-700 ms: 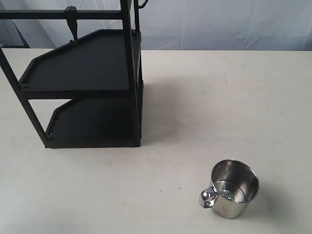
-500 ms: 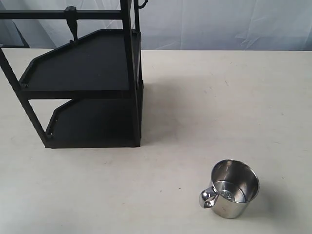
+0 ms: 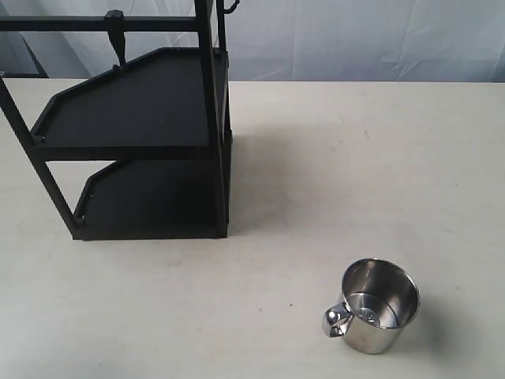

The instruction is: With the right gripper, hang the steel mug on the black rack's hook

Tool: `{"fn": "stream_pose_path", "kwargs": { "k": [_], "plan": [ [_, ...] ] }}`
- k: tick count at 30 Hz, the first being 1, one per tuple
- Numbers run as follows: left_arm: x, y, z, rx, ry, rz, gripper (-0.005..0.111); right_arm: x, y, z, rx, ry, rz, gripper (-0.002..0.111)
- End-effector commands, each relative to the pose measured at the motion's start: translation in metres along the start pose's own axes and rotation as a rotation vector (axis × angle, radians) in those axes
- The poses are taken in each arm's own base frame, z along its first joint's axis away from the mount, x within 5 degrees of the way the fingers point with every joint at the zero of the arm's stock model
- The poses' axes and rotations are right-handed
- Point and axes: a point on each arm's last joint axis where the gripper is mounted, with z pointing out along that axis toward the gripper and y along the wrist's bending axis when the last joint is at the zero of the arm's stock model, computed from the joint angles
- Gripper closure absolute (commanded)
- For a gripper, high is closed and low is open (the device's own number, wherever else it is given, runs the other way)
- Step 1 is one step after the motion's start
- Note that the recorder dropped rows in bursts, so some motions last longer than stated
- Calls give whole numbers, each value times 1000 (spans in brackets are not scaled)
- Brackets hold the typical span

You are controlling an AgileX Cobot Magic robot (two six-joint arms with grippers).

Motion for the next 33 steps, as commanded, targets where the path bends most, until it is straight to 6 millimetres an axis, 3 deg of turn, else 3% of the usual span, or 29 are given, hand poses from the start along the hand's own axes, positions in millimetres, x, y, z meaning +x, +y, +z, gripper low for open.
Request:
{"fn": "stream_pose_path", "kwargs": {
  "k": [1,6,9,12,14,15,17,19,23,25,27,28,30,31,33],
  "plan": [
    [-1,0,0,-1,-12,-3,105,2,-8,-1,82,3,265,109],
    [-1,0,0,-1,-12,-3,105,13,-14,-2,190,104,511,109],
    [-1,0,0,-1,-12,-3,105,20,-9,5,268,344,592,109],
    [-1,0,0,-1,-12,-3,105,14,0,26,270,549,441,109],
    [-1,0,0,-1,-12,-3,105,6,6,59,262,816,196,109],
    [-1,0,0,-1,-12,-3,105,5,7,85,260,1049,28,109],
    [-1,0,0,-1,-12,-3,105,15,5,112,277,1339,-66,109],
    [-1,0,0,-1,-12,-3,105,37,0,147,317,1590,-72,109],
    [-1,0,0,-1,-12,-3,105,86,-13,162,352,1759,-60,109],
    [-1,0,0,-1,-12,-3,105,115,-13,156,215,1935,-34,108],
    [-1,0,0,-1,-12,-3,105,139,-2,152,5,2030,113,95],
    [-1,0,0,-1,-12,-3,105,149,4,152,-112,2046,190,80],
    [-1,0,0,-1,-12,-3,105,163,7,150,-170,2082,284,49],
    [-1,0,0,-1,-12,-3,105,167,5,147,-172,2116,285,40],
    [-1,0,0,-1,-12,-3,105,172,2,142,-167,2170,268,36]
  ]
}}
